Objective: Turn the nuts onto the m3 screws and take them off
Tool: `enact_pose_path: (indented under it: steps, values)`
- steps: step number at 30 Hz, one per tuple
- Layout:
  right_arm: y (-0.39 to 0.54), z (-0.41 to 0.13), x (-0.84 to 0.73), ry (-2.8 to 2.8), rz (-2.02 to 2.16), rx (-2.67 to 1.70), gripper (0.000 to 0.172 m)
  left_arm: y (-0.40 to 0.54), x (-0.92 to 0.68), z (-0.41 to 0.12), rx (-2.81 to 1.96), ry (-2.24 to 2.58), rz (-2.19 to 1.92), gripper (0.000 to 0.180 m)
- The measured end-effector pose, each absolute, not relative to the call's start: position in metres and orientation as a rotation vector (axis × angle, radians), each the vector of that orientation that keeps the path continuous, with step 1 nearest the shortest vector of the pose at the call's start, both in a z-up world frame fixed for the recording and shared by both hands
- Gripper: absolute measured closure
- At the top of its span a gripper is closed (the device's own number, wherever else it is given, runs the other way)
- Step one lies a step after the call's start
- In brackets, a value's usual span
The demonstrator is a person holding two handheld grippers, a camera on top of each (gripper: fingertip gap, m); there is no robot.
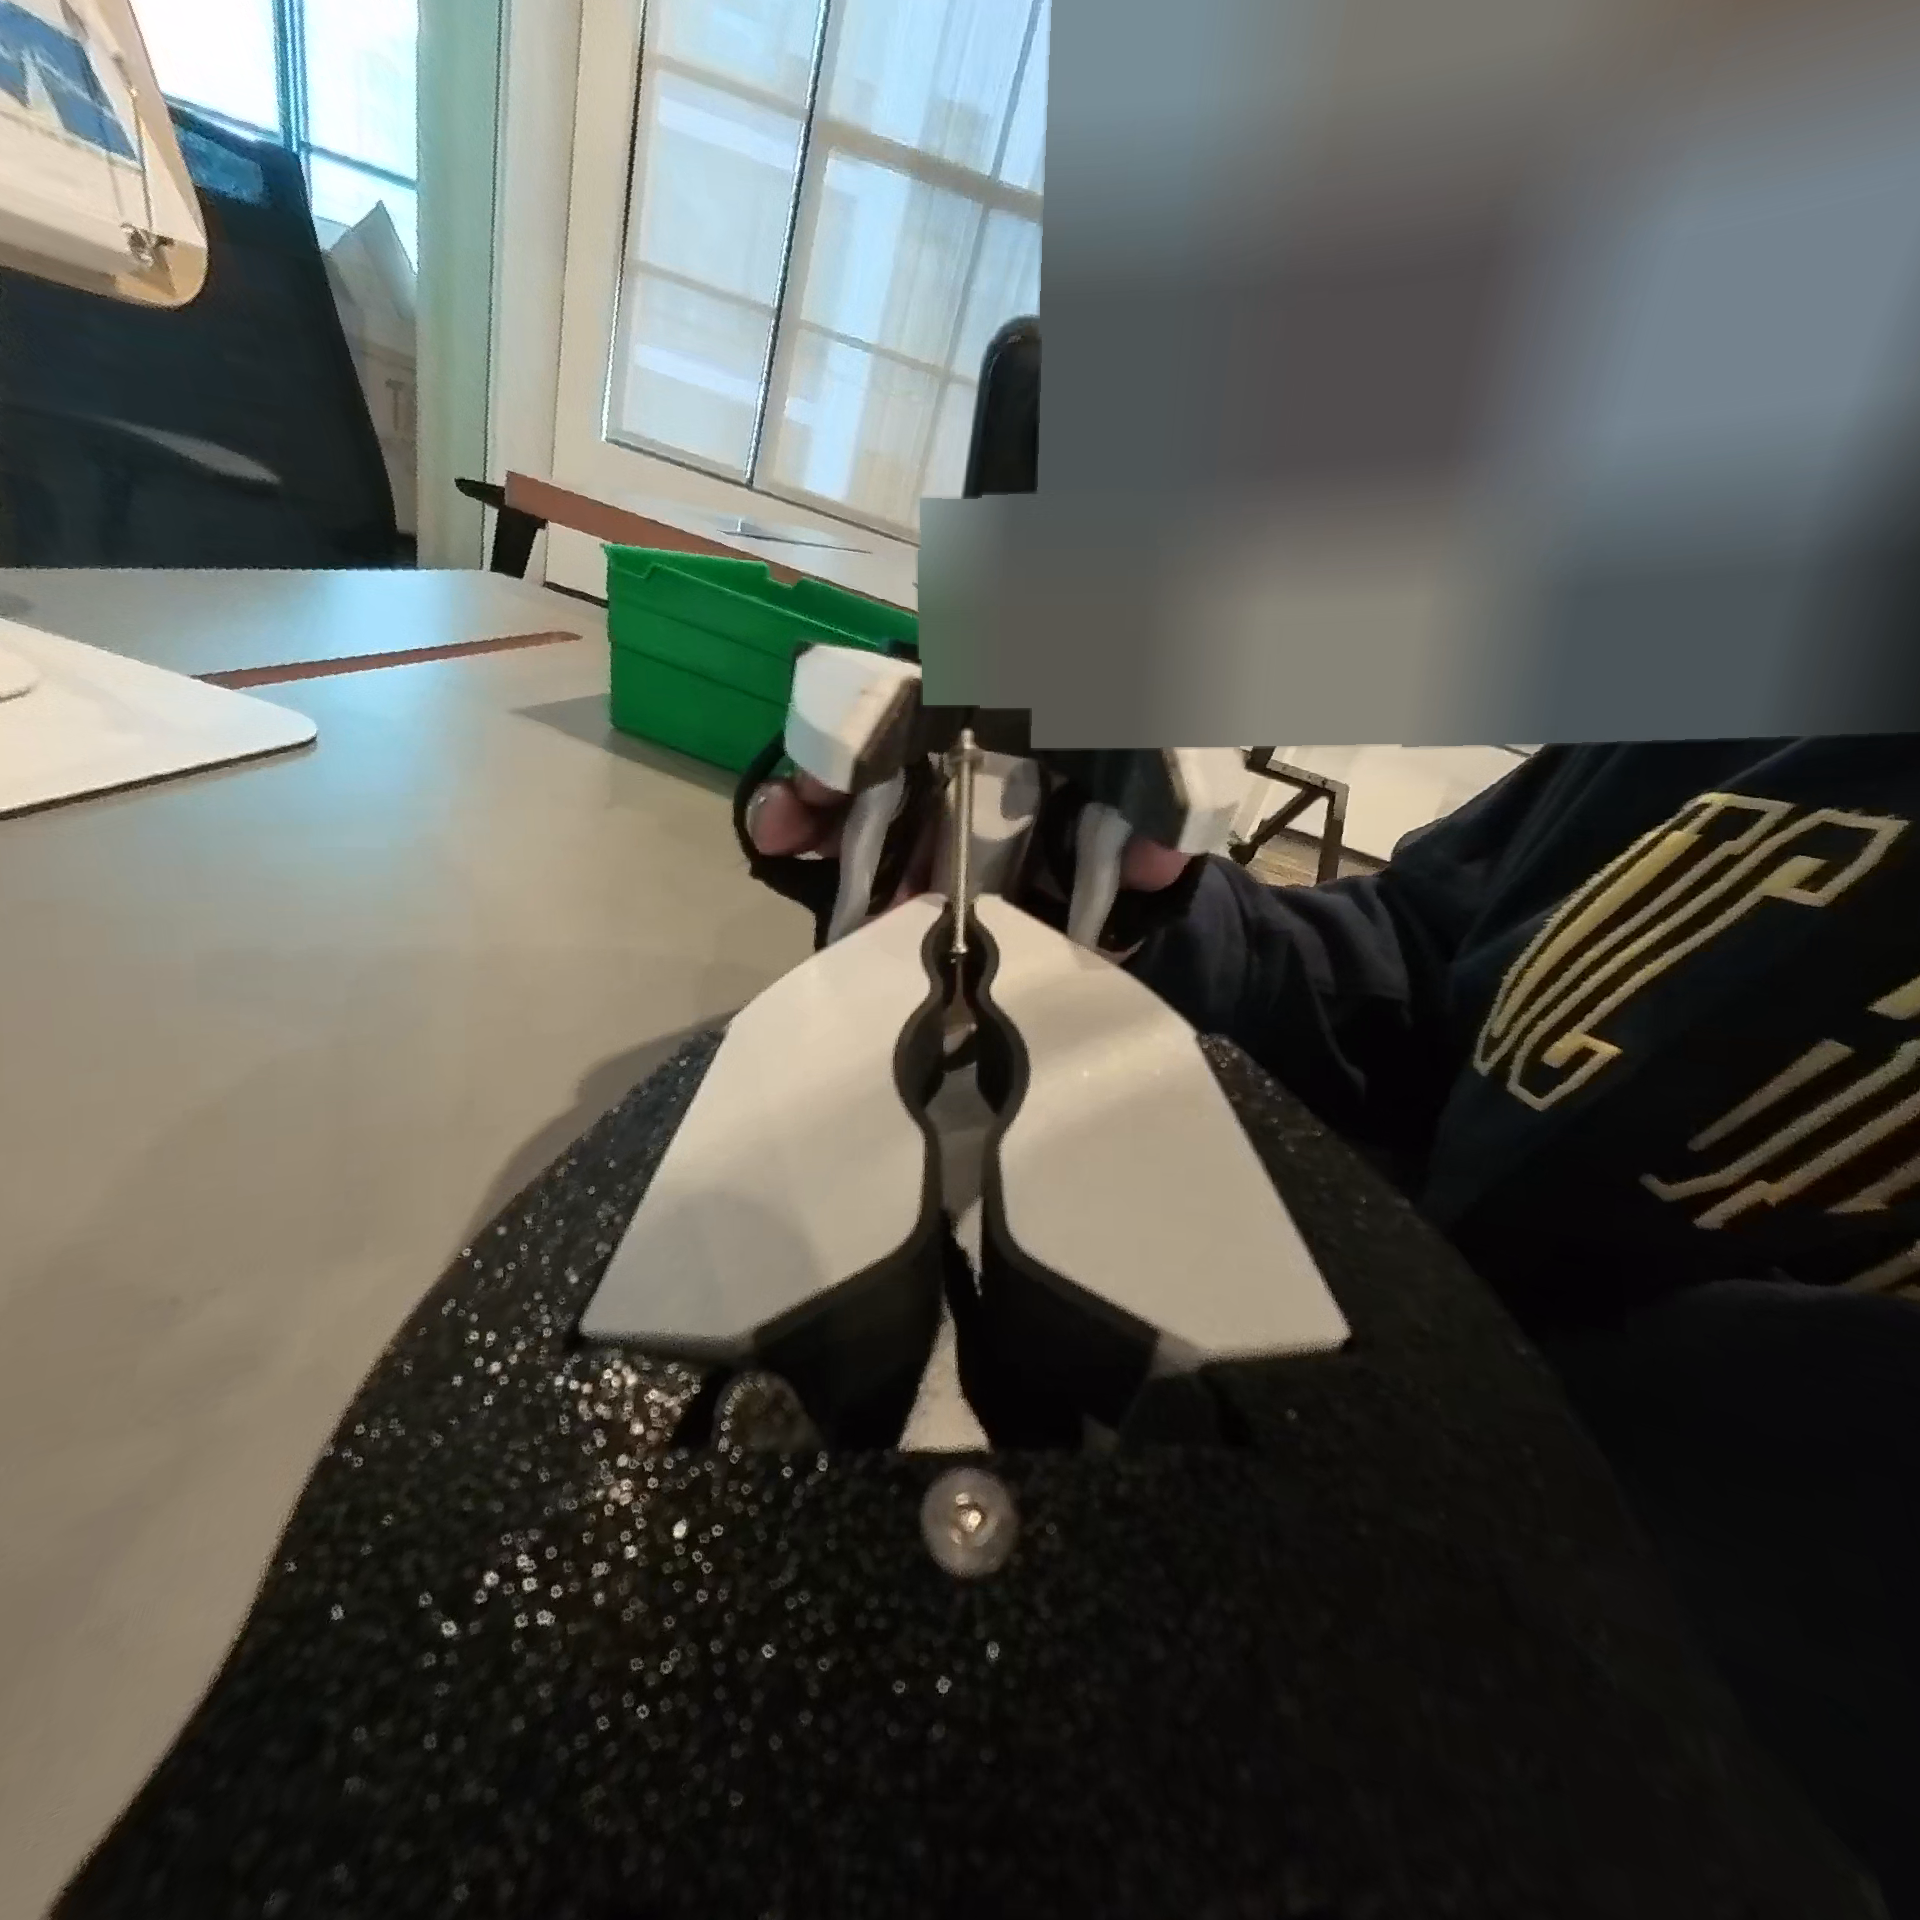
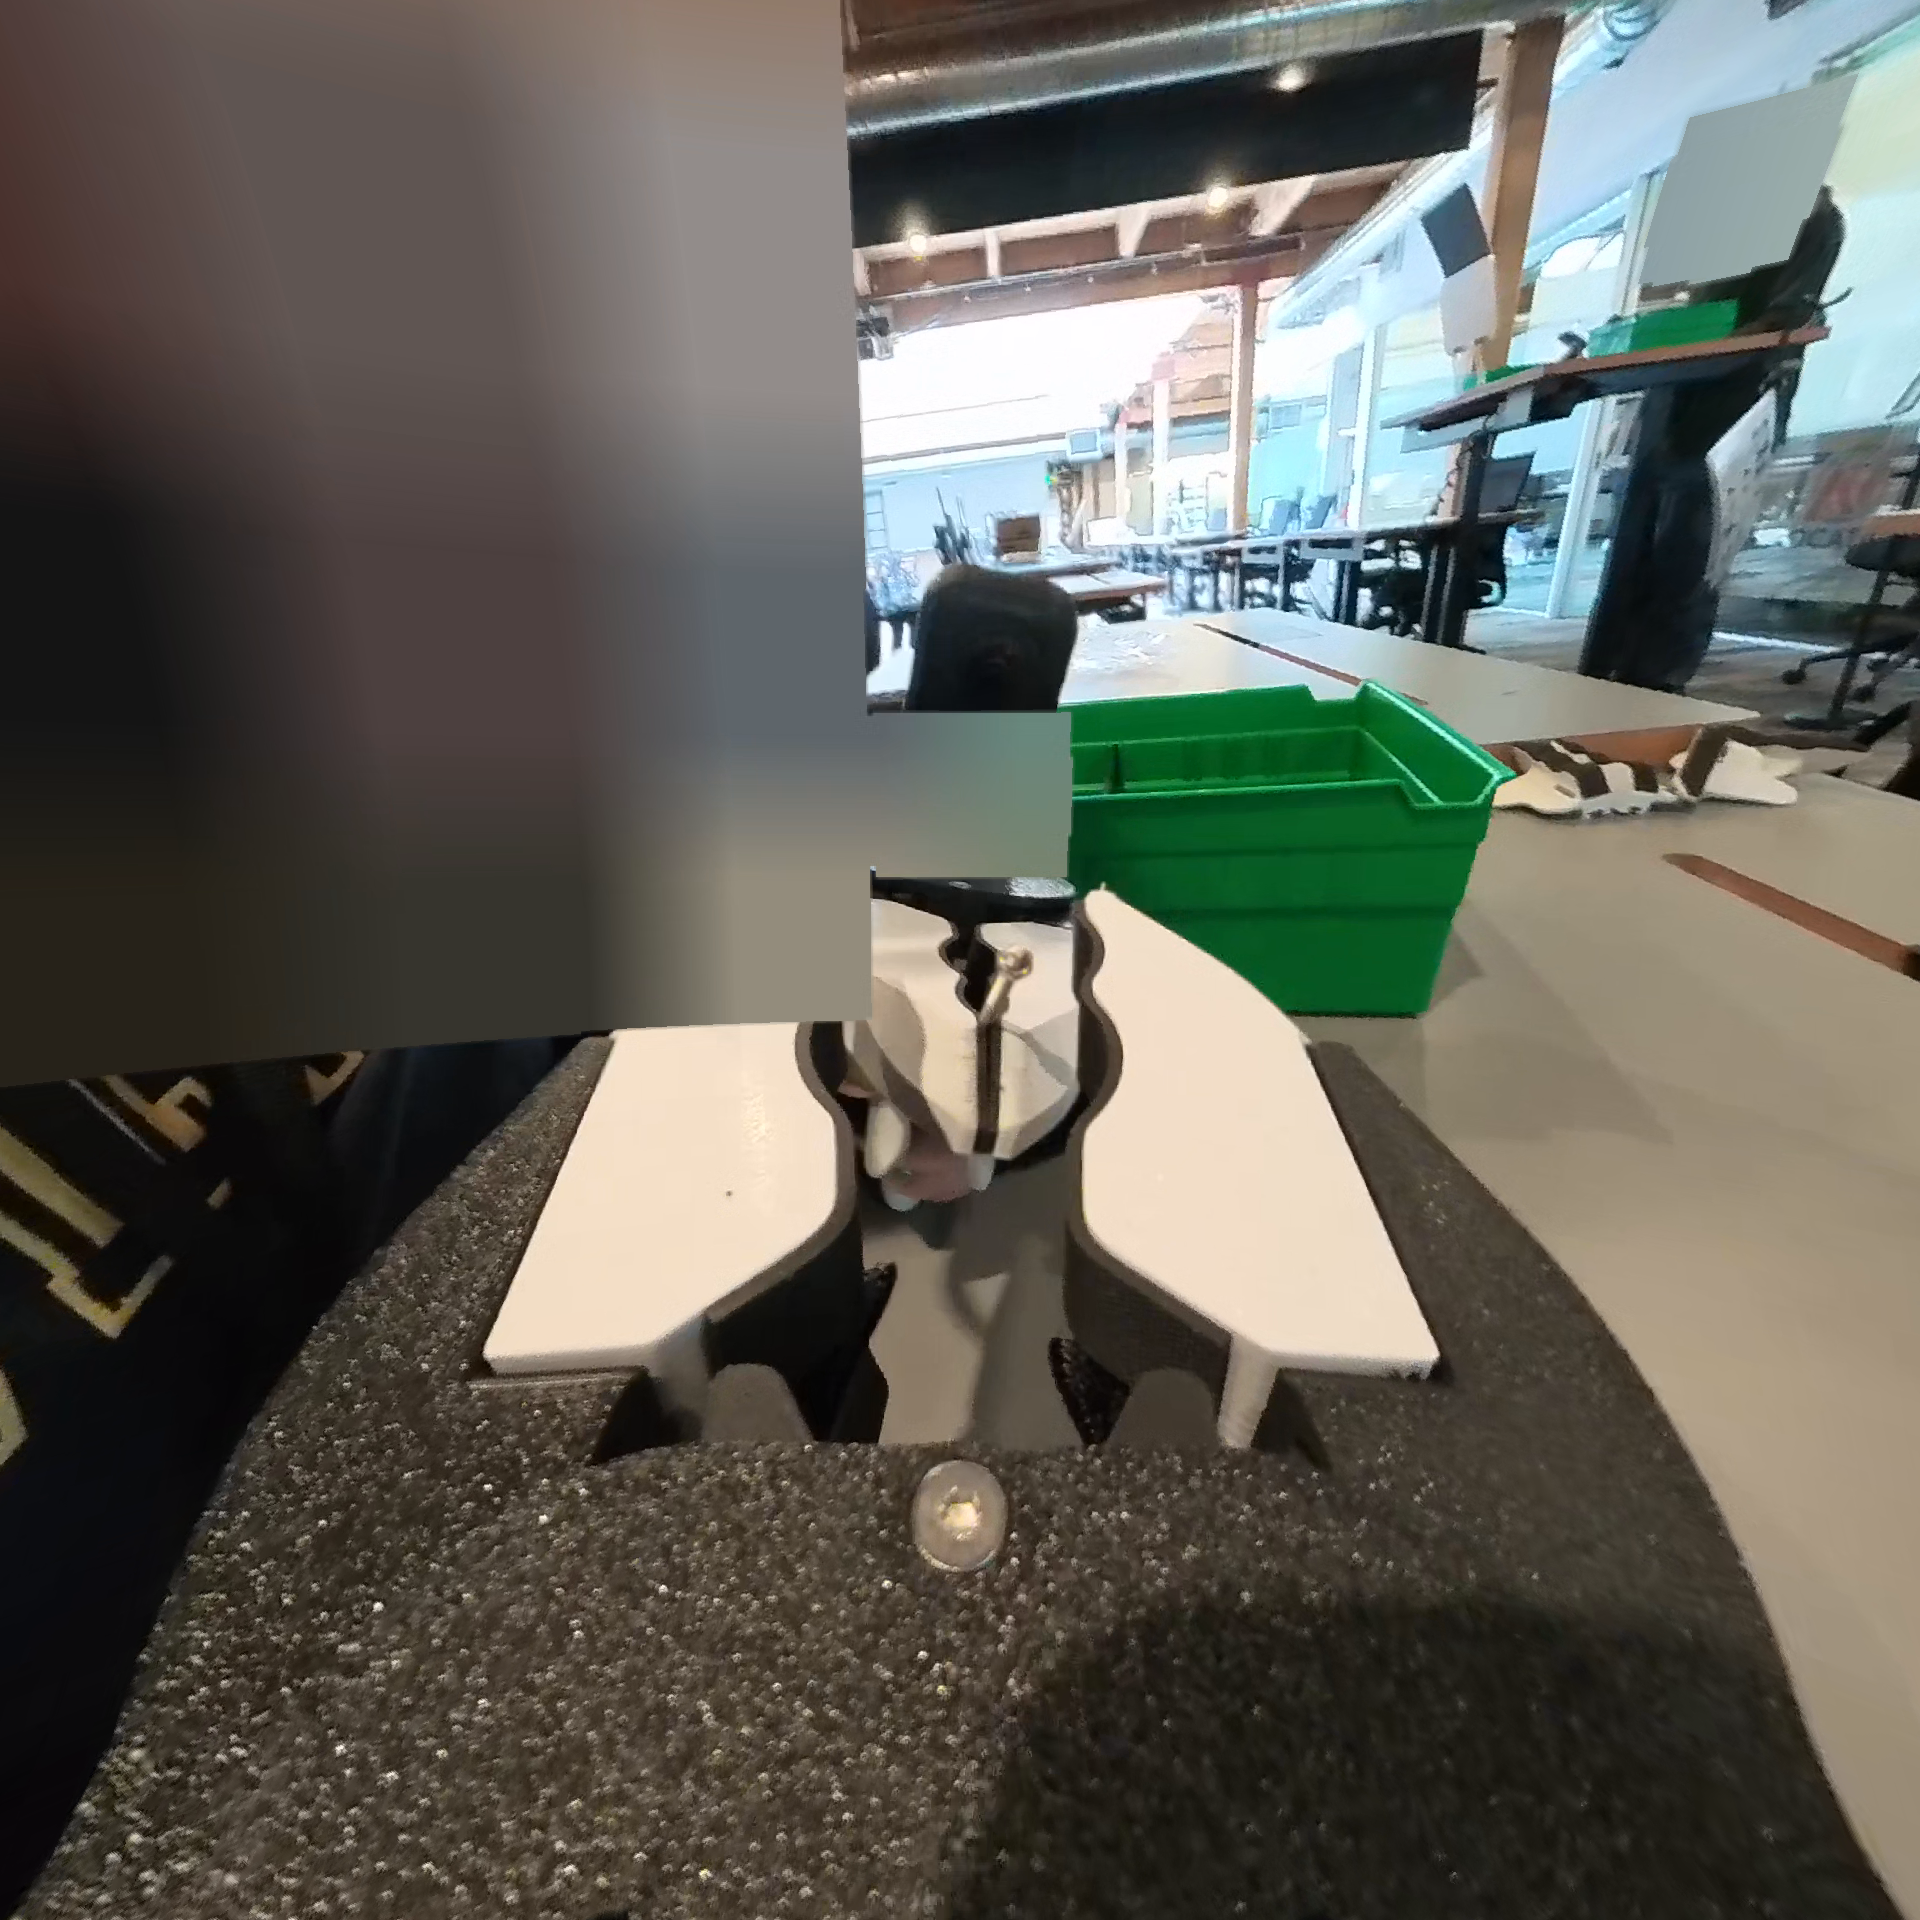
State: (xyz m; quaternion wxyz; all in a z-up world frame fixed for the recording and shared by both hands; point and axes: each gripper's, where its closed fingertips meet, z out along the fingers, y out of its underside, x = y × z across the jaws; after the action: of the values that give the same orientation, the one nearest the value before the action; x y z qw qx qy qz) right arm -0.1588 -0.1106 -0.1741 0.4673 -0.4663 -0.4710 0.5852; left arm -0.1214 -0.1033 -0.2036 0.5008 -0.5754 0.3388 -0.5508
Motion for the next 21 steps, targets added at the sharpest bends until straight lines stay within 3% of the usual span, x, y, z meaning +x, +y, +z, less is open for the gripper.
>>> enact_pose_path:
  steps: [6,9,19,21]
  values:
    - [-0.118,-0.173,-0.151,-1.18,1.48,-1.103,0.137,-0.104,-0.126,-0.197,-1.332,0.794,-1.332,0.18]
    - [-0.12,-0.172,-0.143,-1.174,1.513,-1.083,0.147,-0.104,-0.128,-0.195,-1.312,0.776,-1.333,0.18]
    - [-0.121,-0.168,-0.157,-1.133,1.55,-1.08,0.133,-0.105,-0.127,-0.194,-1.304,0.783,-1.359,0.18]
    - [-0.121,-0.171,-0.151,-1.146,1.56,-1.091,0.137,-0.105,-0.127,-0.194,-1.3,0.782,-1.356,0.18]
